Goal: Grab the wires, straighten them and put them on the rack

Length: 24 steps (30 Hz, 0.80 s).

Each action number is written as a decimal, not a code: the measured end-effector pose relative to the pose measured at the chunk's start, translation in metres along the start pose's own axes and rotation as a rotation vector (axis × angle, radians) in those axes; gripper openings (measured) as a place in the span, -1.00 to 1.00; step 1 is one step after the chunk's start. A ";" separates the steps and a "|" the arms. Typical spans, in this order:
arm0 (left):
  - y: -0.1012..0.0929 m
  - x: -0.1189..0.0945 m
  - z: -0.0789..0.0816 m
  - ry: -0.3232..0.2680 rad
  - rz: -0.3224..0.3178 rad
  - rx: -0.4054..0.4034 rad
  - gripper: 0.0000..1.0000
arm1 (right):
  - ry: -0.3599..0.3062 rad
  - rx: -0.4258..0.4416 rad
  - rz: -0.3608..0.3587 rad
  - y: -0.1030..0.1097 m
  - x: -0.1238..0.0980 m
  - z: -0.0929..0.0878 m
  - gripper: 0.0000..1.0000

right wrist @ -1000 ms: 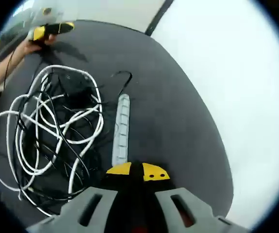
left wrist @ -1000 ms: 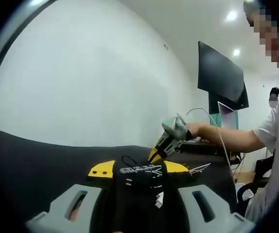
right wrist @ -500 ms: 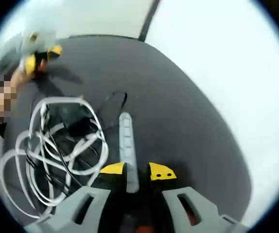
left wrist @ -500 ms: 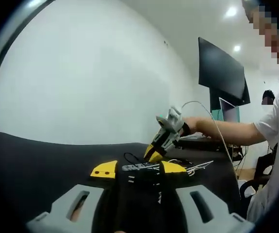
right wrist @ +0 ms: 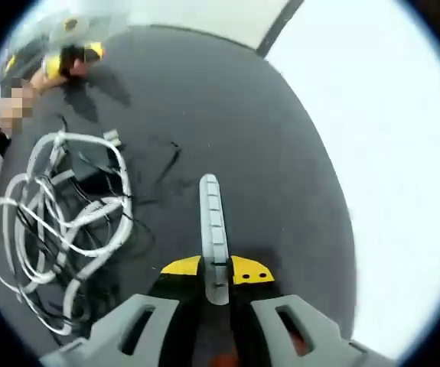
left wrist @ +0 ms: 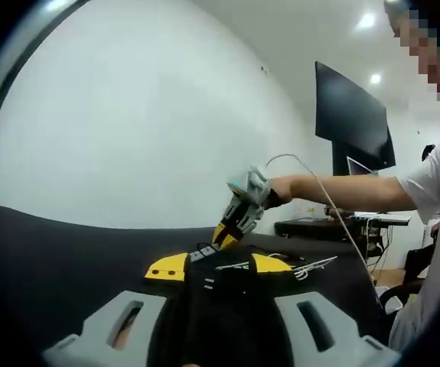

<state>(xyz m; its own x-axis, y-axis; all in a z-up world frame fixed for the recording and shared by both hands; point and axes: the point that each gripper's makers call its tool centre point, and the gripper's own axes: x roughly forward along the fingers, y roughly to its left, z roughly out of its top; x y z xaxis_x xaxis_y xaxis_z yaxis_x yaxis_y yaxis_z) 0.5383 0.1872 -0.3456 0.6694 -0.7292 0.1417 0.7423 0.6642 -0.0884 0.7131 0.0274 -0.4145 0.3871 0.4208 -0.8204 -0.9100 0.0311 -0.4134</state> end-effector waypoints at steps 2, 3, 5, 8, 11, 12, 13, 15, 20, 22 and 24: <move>0.000 0.000 -0.001 0.002 0.000 0.003 -0.35 | 0.015 -0.005 0.028 -0.004 0.010 -0.003 -0.79; 0.000 0.000 -0.001 0.003 0.000 0.003 -0.35 | 0.015 -0.057 0.041 -0.002 0.015 -0.004 -0.79; 0.000 0.000 -0.001 0.003 0.000 0.002 -0.36 | 0.000 -0.072 0.095 0.015 0.017 -0.005 -0.79; -0.002 -0.001 0.001 -0.008 -0.008 0.000 -0.36 | -0.017 0.022 0.061 -0.004 0.016 -0.007 -0.79; -0.001 -0.001 0.002 -0.013 -0.007 -0.001 -0.36 | -0.041 0.050 -0.010 -0.007 0.013 -0.008 -0.61; -0.002 -0.001 0.001 -0.008 -0.007 0.004 -0.36 | -0.066 0.103 0.004 -0.007 0.013 -0.006 -0.56; -0.002 -0.001 0.001 -0.008 -0.008 0.006 -0.36 | -0.080 0.156 0.010 -0.008 0.011 -0.004 -0.46; -0.003 0.000 0.001 -0.006 -0.010 0.009 -0.36 | -0.113 0.138 0.006 -0.010 0.001 0.002 -0.34; -0.002 0.000 0.001 -0.007 -0.010 0.016 -0.36 | -0.205 0.091 0.002 0.000 -0.005 0.035 -0.57; -0.003 0.000 0.001 -0.008 -0.011 0.016 -0.36 | -0.198 0.129 0.001 -0.003 0.007 0.036 -0.56; -0.003 -0.001 0.001 -0.007 -0.010 0.013 -0.36 | -0.167 0.121 0.012 -0.004 0.019 0.031 -0.53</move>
<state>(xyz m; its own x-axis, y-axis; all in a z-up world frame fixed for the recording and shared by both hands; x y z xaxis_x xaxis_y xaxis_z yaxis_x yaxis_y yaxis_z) 0.5359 0.1859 -0.3447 0.6619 -0.7344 0.1498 0.7482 0.6593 -0.0741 0.7197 0.0634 -0.4164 0.3558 0.5656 -0.7439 -0.9294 0.1303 -0.3454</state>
